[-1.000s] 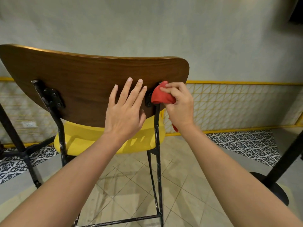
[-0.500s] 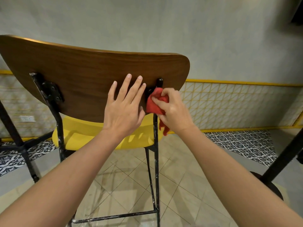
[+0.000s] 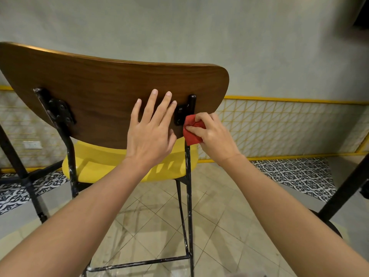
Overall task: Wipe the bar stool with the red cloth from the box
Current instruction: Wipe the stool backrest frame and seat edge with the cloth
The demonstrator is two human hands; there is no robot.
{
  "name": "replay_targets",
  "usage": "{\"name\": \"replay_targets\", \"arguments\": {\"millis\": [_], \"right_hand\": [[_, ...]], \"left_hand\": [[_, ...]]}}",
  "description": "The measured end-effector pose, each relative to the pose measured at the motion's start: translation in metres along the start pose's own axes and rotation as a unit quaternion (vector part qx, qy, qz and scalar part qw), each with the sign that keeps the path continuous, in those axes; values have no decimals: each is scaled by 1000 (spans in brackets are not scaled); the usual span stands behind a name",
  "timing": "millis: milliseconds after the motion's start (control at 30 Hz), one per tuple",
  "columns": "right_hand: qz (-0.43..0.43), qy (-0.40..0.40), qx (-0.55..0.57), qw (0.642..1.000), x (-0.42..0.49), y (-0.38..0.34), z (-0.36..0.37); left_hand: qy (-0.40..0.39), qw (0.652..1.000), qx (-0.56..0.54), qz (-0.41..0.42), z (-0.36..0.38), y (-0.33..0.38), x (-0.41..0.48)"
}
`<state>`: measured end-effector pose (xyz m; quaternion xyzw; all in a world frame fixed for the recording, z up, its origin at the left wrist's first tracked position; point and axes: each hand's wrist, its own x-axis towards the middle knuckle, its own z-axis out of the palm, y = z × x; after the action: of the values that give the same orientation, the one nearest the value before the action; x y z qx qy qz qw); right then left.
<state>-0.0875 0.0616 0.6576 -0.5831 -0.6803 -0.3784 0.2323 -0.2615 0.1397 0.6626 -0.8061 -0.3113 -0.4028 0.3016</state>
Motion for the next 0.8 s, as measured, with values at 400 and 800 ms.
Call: {"name": "replay_targets", "arguments": {"millis": [400, 800], "right_hand": [[291, 87, 218, 928, 17, -14, -4], [373, 65, 278, 883, 9, -28, 1]], "left_hand": [[-15, 1000, 20, 7, 3, 0, -1], [-5, 1000, 4, 8, 7, 4, -9]]}}
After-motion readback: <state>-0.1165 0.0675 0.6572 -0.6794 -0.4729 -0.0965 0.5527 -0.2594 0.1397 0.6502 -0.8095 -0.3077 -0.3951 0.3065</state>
